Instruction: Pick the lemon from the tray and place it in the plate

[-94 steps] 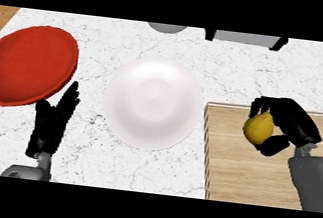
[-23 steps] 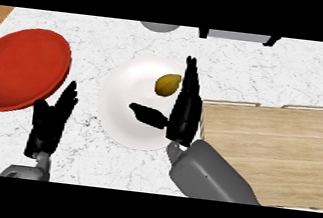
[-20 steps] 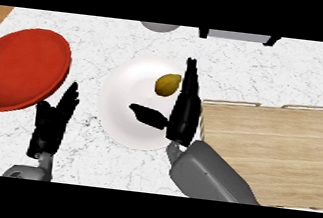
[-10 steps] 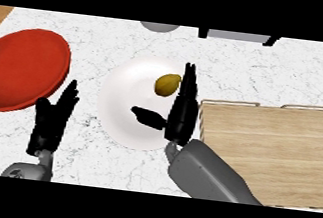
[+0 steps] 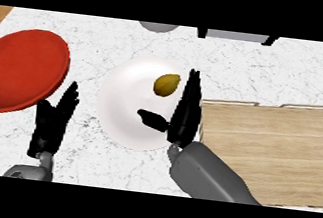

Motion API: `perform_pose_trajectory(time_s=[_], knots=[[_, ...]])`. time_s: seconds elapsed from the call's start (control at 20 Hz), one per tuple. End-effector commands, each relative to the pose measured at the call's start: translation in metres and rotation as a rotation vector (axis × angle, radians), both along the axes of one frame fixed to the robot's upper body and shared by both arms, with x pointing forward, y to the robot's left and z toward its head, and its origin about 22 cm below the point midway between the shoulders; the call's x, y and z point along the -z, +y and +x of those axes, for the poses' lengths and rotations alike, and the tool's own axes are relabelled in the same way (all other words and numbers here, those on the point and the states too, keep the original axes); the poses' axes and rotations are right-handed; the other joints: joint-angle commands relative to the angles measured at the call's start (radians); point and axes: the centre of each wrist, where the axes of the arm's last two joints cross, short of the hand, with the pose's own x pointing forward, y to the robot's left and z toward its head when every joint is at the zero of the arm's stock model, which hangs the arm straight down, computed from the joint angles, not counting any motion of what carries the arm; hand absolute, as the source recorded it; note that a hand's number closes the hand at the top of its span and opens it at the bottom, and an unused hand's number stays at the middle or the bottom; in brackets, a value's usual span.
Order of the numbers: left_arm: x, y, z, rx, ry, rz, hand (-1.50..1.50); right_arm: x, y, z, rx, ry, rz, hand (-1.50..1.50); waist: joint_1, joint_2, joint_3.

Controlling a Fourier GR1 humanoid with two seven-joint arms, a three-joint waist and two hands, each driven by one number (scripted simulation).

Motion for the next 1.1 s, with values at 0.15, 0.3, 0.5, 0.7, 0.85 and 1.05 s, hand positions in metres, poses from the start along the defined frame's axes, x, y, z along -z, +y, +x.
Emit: perform_pose_trajectory(time_s=[0.15, 0.3, 0.5, 0.7, 0.85, 1.05], knots=[[0.0, 0.022, -0.004, -0.013, 0.009, -0.004, 0.0, 0.006, -0.009, -0.007, 0.082, 0.018, 0.03, -1.5, -0.009, -0.002, 0.0], [-0.004, -0.005, -0.007, -0.016, -0.014, -0.001, 0.0, 0.024, -0.024, -0.038, 0.076, 0.03, 0.003, -1.5, -0.017, -0.004, 0.0], [-0.005, 0.027, -0.004, -0.01, -0.014, 0.016, 0.0, 0.01, -0.037, -0.02, 0.133, 0.014, -0.002, -1.5, -0.014, -0.003, 0.0], [0.001, 0.016, -0.012, -0.005, -0.005, 0.0, 0.0, 0.031, -0.054, -0.049, 0.174, -0.014, 0.006, -1.5, -0.011, -0.002, 0.0], [-0.005, -0.009, -0.003, -0.017, 0.008, 0.0, 0.0, 0.025, -0.057, -0.055, 0.166, -0.012, -0.009, -1.5, -0.014, -0.002, 0.0], [0.0, 0.001, -0.008, 0.001, -0.019, -0.011, 0.0, 0.03, -0.077, -0.066, 0.222, -0.034, 0.006, -1.5, -0.012, -0.001, 0.0]])
